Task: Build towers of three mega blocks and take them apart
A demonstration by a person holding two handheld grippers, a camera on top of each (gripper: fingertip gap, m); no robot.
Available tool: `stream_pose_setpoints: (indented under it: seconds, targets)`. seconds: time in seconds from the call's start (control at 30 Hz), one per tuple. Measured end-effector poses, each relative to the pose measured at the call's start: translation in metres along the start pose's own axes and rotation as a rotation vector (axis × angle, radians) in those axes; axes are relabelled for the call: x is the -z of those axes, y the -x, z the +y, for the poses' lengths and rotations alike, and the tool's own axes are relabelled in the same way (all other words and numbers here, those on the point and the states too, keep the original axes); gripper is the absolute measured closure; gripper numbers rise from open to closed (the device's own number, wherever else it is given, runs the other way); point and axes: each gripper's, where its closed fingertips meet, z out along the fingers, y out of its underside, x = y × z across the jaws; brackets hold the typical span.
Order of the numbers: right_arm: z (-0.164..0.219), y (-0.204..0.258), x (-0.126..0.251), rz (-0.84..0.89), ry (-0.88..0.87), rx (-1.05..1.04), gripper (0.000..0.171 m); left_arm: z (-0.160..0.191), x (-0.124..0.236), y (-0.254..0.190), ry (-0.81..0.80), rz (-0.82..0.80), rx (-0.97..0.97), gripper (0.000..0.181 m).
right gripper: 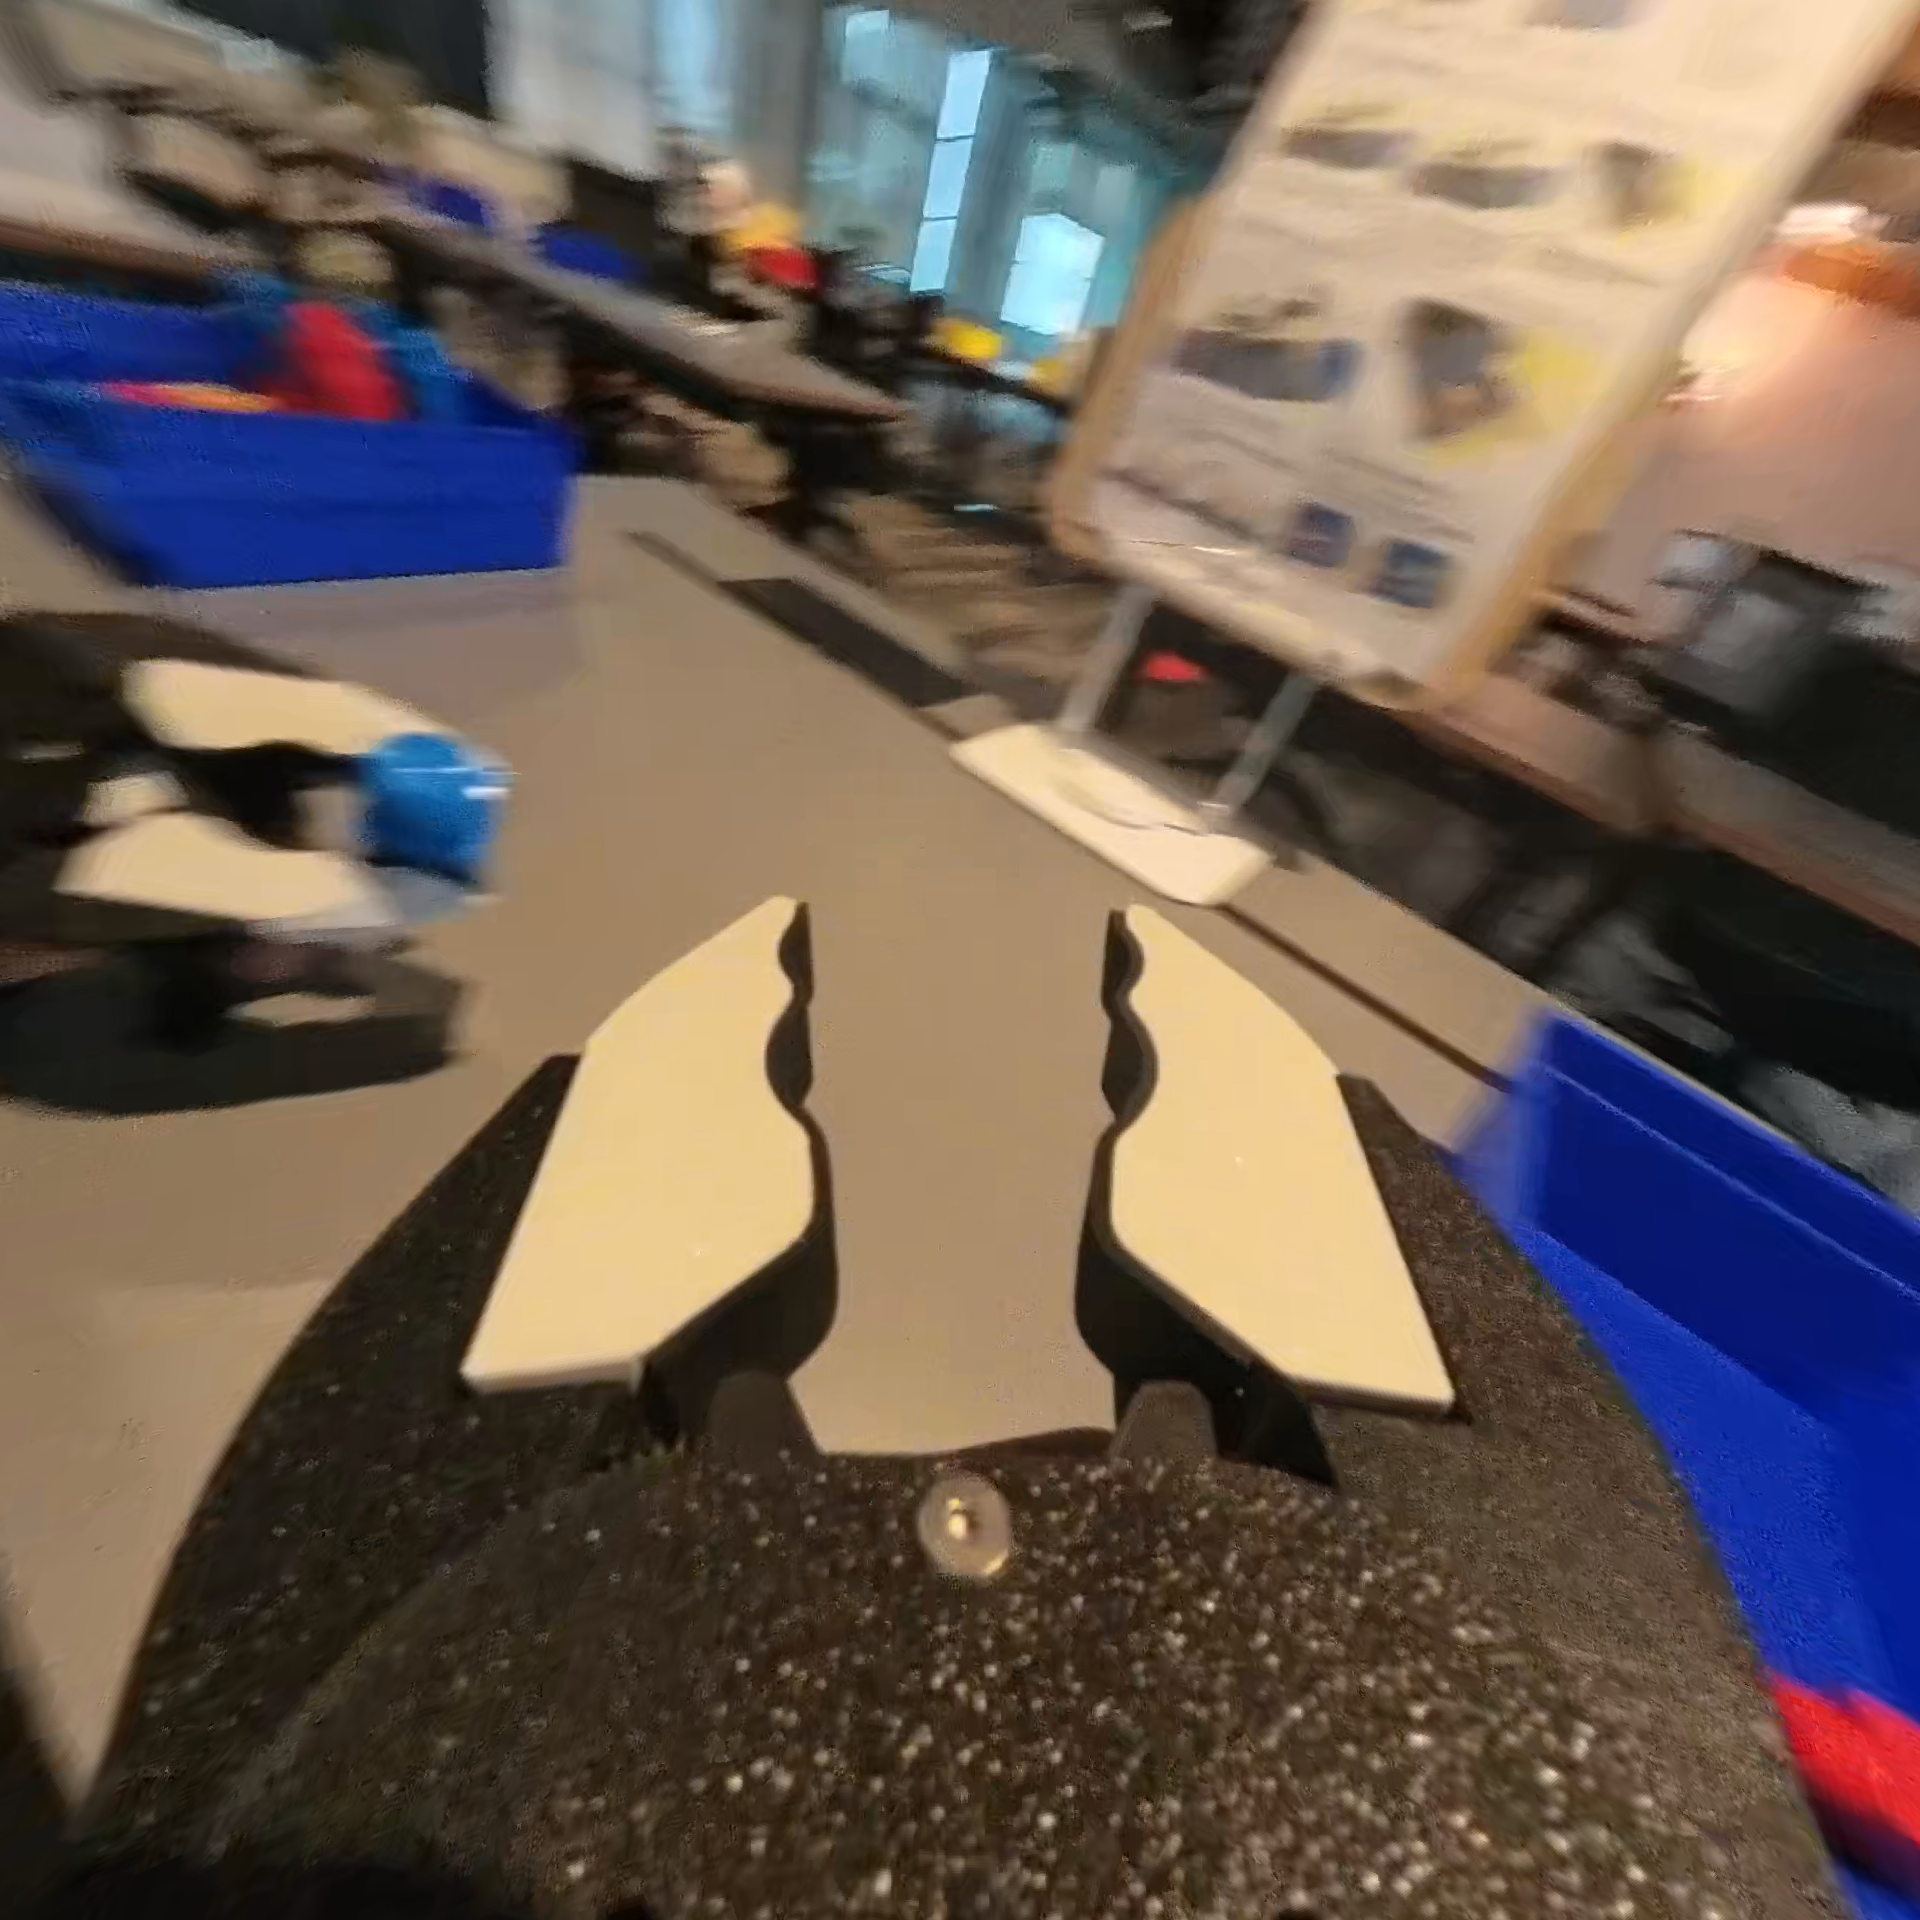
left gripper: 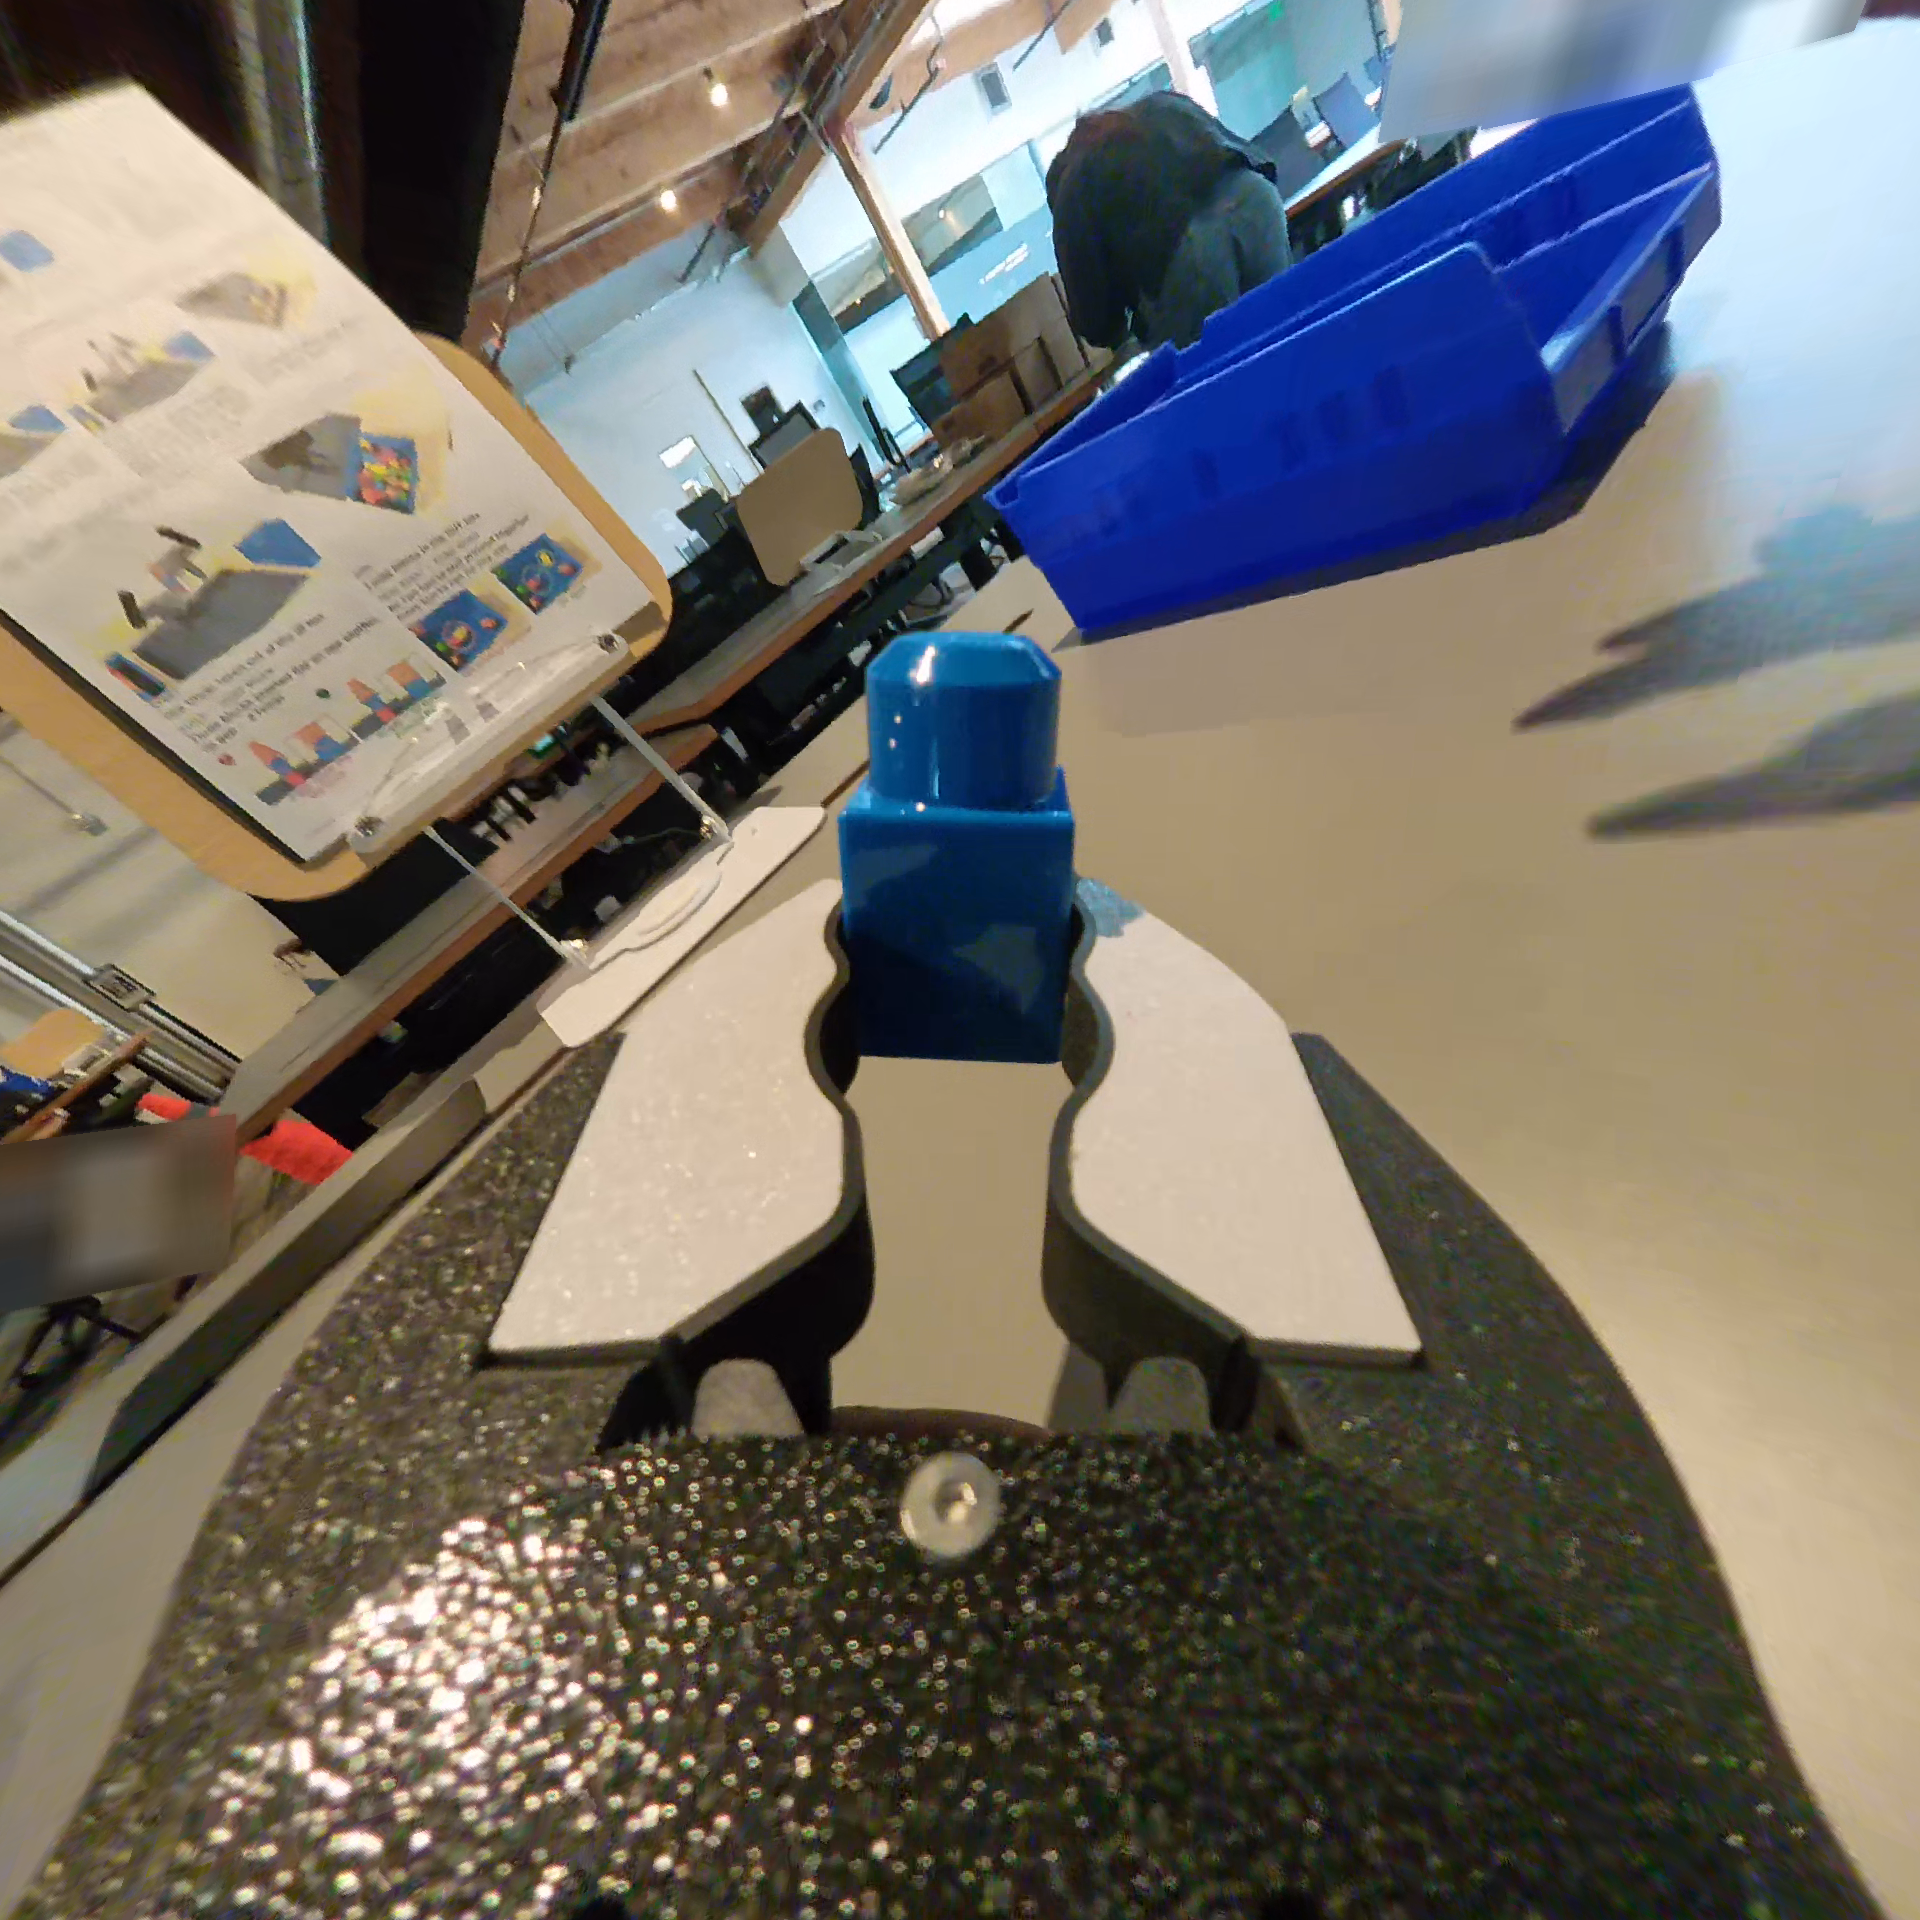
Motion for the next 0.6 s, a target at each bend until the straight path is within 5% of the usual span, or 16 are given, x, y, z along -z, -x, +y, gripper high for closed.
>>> stream_pose_setpoints:
  seconds: [0.13, 0.27, 0.37, 0.47, 0.6]
  targets:
    - [0.006, 0.114, -0.04, -0.348, 0.074, -0.014, 0.106, -0.006, 0.001, -0.005, -0.022, -0.019, -0.107, 0.146]
    - [0.04, 0.172, -0.075, -0.449, 0.197, -0.021, 0.1, -0.011, 0.002, -0.016, -0.042, -0.009, -0.214, 0.146]
    - [0.04, 0.17, -0.083, -0.423, 0.155, -0.087, 0.134, -0.005, -0.001, -0.018, -0.005, -0.023, -0.296, 0.146]
    - [0.04, 0.16, -0.079, -0.452, 0.145, -0.148, 0.135, -0.008, -0.002, -0.023, -0.025, 0.0, -0.274, 0.145]
    - [0.028, 0.104, -0.072, -0.283, 0.069, -0.199, 0.135, -0.012, 0.0, -0.018, -0.045, -0.032, -0.267, 0.145]
